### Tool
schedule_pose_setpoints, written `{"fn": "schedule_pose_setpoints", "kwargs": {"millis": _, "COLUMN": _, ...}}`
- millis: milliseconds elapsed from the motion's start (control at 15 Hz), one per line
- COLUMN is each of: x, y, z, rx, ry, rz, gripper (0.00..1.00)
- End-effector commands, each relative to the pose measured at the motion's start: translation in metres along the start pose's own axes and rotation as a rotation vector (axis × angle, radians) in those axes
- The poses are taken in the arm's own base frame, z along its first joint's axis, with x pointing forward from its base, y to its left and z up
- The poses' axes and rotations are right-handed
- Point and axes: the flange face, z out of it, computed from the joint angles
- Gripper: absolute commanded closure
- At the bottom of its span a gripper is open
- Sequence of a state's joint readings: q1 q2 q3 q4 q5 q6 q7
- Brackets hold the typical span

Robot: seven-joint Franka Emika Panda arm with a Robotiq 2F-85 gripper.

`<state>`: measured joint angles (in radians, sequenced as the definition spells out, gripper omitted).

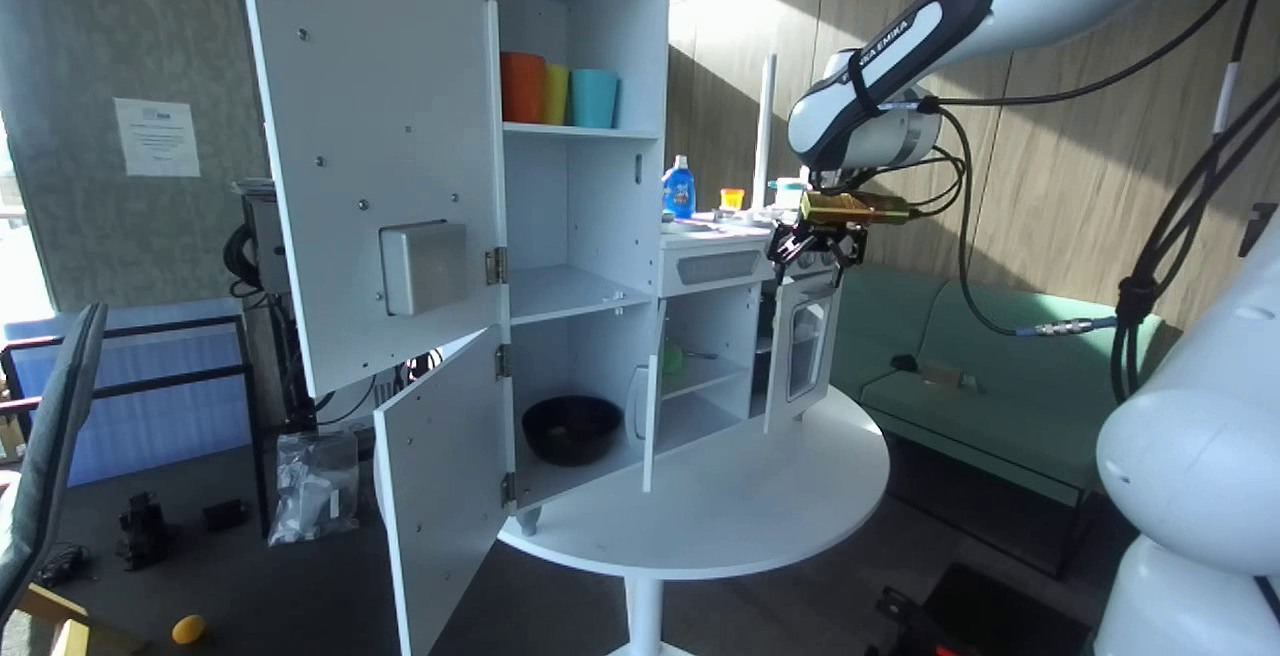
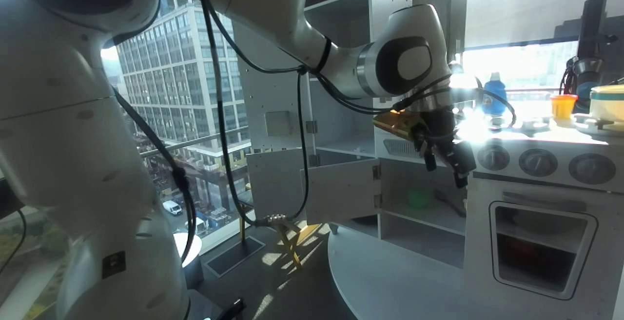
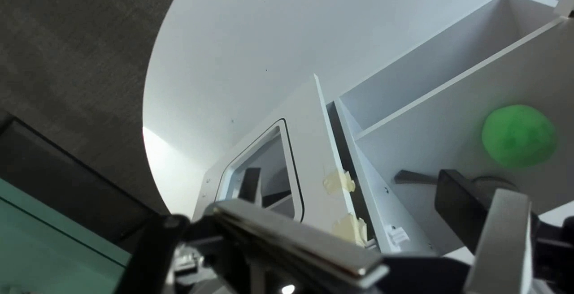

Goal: Open all the cabinet doors

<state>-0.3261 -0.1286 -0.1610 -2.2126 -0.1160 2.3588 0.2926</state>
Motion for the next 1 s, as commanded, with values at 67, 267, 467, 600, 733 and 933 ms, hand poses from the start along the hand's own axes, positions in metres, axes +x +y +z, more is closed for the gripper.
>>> {"fn": "schedule_pose_setpoints", "kwargs": {"millis": 67, "x": 0.045, "y": -0.008, "z": 0.017, "rx": -0.039, "ry": -0.068, "rz": 0.238, "gripper": 0.00}}
{"fn": "schedule_pose_setpoints", "kwargs": {"millis": 267, "x": 0.065, "y": -0.014, "z": 0.023, "rx": -0.034, "ry": -0.067, "rz": 0.349, "gripper": 0.00}}
{"fn": "schedule_pose_setpoints", "kwargs": {"millis": 467, "x": 0.080, "y": -0.015, "z": 0.032, "rx": -0.048, "ry": -0.087, "rz": 0.432, "gripper": 0.00}}
{"fn": "schedule_pose_setpoints", "kwargs": {"millis": 600, "x": 0.084, "y": -0.011, "z": 0.040, "rx": -0.065, "ry": -0.120, "rz": 0.466, "gripper": 0.00}}
{"fn": "schedule_pose_setpoints", "kwargs": {"millis": 733, "x": 0.087, "y": -0.012, "z": 0.039, "rx": -0.055, "ry": -0.125, "rz": 0.477, "gripper": 0.00}}
{"fn": "schedule_pose_setpoints", "kwargs": {"millis": 933, "x": 0.084, "y": -0.006, "z": 0.038, "rx": -0.035, "ry": -0.087, "rz": 0.428, "gripper": 0.00}}
